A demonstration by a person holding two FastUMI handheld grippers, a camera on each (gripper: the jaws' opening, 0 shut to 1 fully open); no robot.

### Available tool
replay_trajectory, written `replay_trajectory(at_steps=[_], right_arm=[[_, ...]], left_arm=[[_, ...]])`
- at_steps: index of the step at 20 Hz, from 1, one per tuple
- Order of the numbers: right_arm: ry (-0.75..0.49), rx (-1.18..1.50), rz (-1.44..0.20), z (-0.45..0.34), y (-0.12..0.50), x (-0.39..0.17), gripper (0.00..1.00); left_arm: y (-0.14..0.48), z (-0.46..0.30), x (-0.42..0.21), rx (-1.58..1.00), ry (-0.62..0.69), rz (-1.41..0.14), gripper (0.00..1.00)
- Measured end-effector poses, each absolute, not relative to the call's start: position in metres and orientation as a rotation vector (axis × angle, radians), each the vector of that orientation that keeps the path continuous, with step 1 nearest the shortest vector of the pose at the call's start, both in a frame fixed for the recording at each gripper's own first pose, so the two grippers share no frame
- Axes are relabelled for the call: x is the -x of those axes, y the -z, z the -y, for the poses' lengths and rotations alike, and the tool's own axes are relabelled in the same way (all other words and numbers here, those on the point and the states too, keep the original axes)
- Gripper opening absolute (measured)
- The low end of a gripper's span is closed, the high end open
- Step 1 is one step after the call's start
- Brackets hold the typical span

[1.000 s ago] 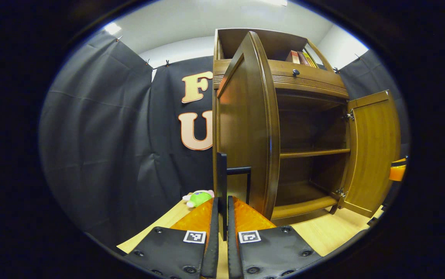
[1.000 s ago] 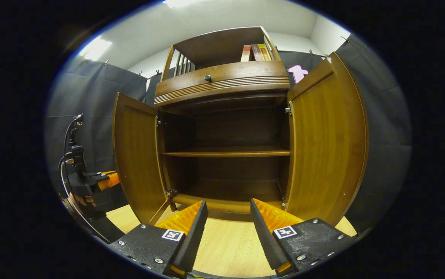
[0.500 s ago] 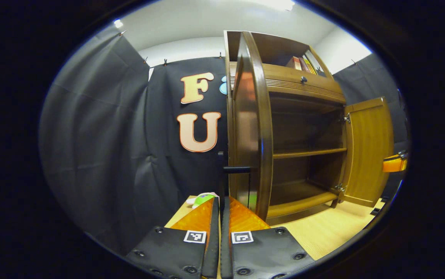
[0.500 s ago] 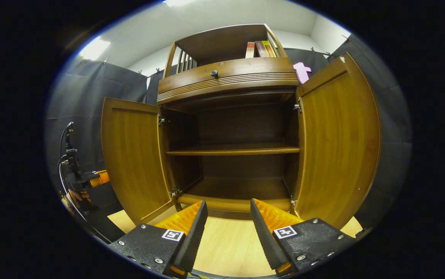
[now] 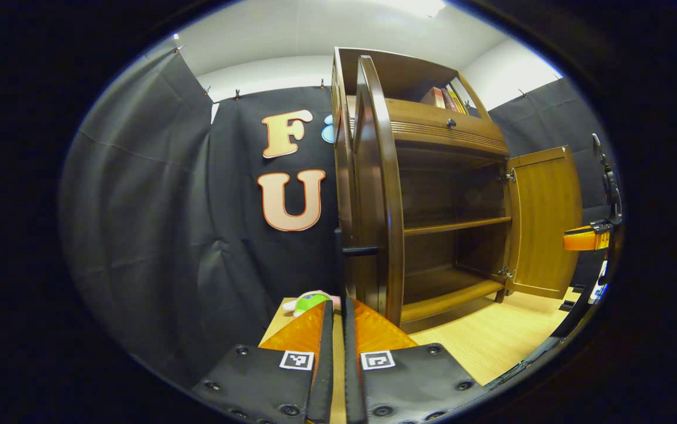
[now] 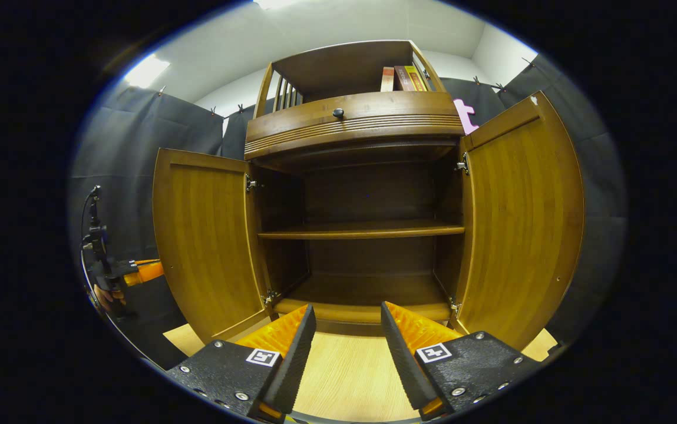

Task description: Open the right door of the double-door shoe cabinet with the right hand, and open the left door with the left hand.

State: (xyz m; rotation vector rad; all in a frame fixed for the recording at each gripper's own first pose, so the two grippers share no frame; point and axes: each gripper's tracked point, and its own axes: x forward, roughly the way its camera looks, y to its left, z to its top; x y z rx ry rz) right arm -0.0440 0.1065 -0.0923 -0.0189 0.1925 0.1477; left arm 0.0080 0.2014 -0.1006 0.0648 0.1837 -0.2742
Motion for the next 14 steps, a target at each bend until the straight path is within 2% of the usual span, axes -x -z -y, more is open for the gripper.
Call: replay_trajectory(at_steps=[2,3,7,9,10,11,14], right_arm=[[-0.154,0.017,-0.198,-0.11,0.096,0.039,0.7],[-0.156,0.016,-0.201,-0.111,0.097,0.037,0.7],[-0.187,0.003,-0.208,-0.115,0.098,0.032,0.7],[-0.202,0.012,-0.215,-0.11,0.097,0.033,0.7],[-0.204,0.016,-0.217,-0.105,0.096,0.035,0.7],[-0.202,0.021,-0.219,-0.098,0.095,0.035,0.7],[-0.173,0.03,-0.213,-0.075,0.091,0.036,0.7]], left_arm=[[0.09,-0.214,0.011,-0.063,0.223,-0.178,0.16],[0.078,-0.21,0.021,-0.035,0.209,-0.163,0.13],[0.045,-0.171,0.046,0.011,0.191,-0.126,0.1],[0.04,-0.138,0.04,0.064,0.172,-0.132,0.1],[0.041,-0.113,0.037,0.106,0.189,-0.139,0.06],[0.039,-0.083,0.035,0.14,0.214,-0.156,0.1],[0.06,-0.023,0.017,0.145,0.242,-0.191,0.1]])
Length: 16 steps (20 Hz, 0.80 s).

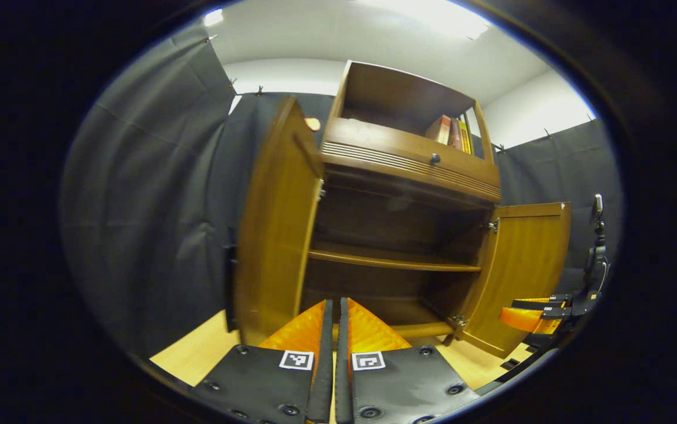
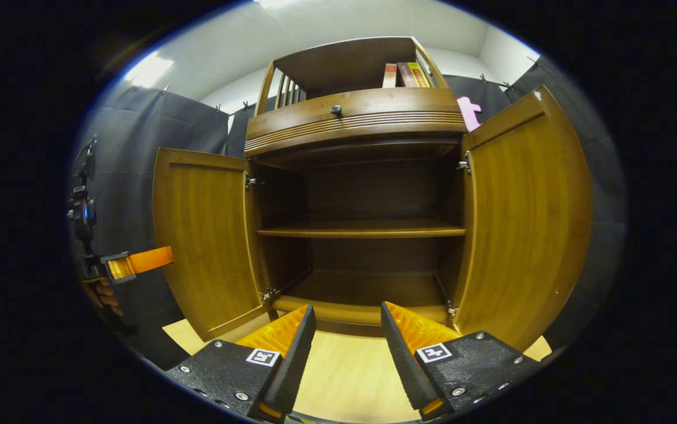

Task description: Open the right door of the double-door shoe cabinet with the right hand, and open the left door with the left hand.

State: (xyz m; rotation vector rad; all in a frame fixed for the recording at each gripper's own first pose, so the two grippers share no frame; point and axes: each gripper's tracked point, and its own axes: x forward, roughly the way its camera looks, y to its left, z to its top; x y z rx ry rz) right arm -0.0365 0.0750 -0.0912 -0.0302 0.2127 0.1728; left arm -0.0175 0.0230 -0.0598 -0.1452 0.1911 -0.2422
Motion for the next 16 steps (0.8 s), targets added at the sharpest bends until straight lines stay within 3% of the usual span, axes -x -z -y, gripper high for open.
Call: replay_trajectory(at_steps=[6,7,8,9,10,11,12,13,16], right_arm=[[-0.079,0.036,-0.178,-0.015,0.083,0.049,0.7],[-0.075,0.025,-0.177,-0.011,0.083,0.051,0.7],[-0.072,0.015,-0.179,-0.006,0.086,0.052,0.7],[-0.066,0.011,-0.18,-0.001,0.087,0.052,0.7],[-0.06,0.011,-0.179,0.004,0.087,0.053,0.7],[-0.055,0.011,-0.178,0.009,0.088,0.052,0.7],[-0.056,0.006,-0.177,0.012,0.089,0.052,0.7],[-0.06,0.0,-0.177,0.012,0.089,0.051,0.82],[-0.074,-0.005,-0.182,0.011,0.09,0.048,0.82]], left_arm=[[0.111,0.053,0.001,0.09,0.213,-0.239,0.1],[0.111,0.06,0.0,0.092,0.202,-0.225,0.02],[0.11,0.065,-0.001,0.099,0.205,-0.22,0.02],[0.112,0.07,-0.001,0.095,0.211,-0.222,0.13],[0.113,0.07,-0.002,0.069,0.201,-0.221,0.12],[0.113,0.068,-0.002,0.045,0.188,-0.215,0.04],[0.111,0.067,-0.002,0.044,0.183,-0.205,0.09],[0.108,0.069,-0.002,0.059,0.187,-0.197,0.2],[0.104,0.069,0.001,0.072,0.196,-0.186,0.53]])
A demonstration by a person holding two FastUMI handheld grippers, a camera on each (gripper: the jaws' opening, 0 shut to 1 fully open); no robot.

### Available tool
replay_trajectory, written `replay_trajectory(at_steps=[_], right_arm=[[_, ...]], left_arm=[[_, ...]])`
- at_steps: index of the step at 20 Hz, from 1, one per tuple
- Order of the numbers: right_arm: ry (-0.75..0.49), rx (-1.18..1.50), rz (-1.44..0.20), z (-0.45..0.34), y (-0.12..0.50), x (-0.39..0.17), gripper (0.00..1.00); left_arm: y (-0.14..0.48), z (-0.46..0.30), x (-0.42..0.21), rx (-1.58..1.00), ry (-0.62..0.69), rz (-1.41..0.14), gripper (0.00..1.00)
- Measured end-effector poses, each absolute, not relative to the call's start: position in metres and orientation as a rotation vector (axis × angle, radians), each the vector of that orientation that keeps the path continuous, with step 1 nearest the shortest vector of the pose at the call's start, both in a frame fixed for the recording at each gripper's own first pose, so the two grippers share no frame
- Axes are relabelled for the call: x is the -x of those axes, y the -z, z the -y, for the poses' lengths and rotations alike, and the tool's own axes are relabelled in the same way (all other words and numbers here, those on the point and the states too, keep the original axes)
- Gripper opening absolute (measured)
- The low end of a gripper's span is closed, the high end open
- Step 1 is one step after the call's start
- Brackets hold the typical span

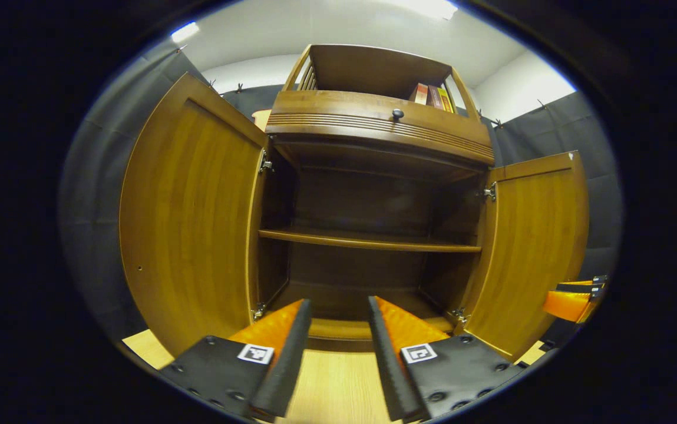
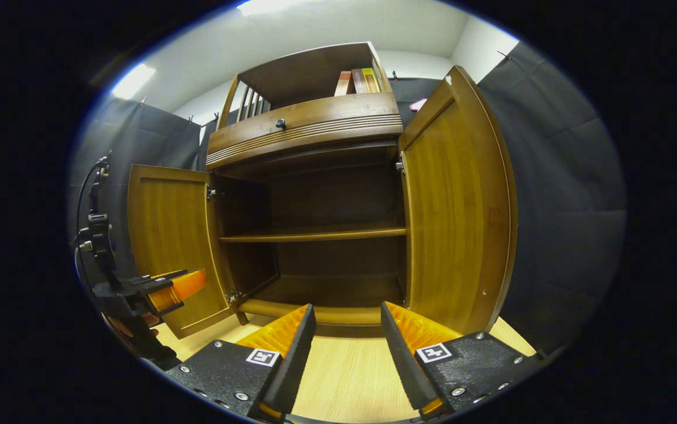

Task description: Open the right door of the double-door shoe cabinet with the right hand, and open the left door with the left hand.

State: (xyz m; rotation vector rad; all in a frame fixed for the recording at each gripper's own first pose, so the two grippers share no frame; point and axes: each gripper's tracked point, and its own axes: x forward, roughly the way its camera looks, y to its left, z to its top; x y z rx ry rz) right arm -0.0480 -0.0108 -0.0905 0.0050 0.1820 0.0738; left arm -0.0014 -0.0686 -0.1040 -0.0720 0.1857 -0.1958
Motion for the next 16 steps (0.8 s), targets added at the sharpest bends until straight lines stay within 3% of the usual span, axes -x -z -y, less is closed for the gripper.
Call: replay_trajectory(at_steps=[1,2,4,5,6,16], right_arm=[[-0.081,-0.006,-0.183,0.009,0.09,0.047,0.7],[-0.088,-0.006,-0.184,0.007,0.09,0.046,0.82],[-0.095,-0.005,-0.185,0.005,0.091,0.046,0.82],[-0.097,-0.005,-0.188,0.004,0.092,0.044,0.82],[-0.098,-0.008,-0.191,0.003,0.093,0.043,0.7],[-0.093,-0.005,-0.188,0.002,0.087,0.048,0.7]], left_arm=[[0.104,0.067,0.002,0.058,0.192,-0.181,0.64],[0.101,0.063,0.002,0.044,0.182,-0.172,0.76],[0.094,0.059,0.005,0.024,0.17,-0.149,0.98],[0.089,0.058,0.007,0.021,0.168,-0.139,0.96],[0.086,0.057,0.008,0.022,0.167,-0.131,0.95],[0.071,0.055,0.004,0.012,0.176,-0.103,0.95]])
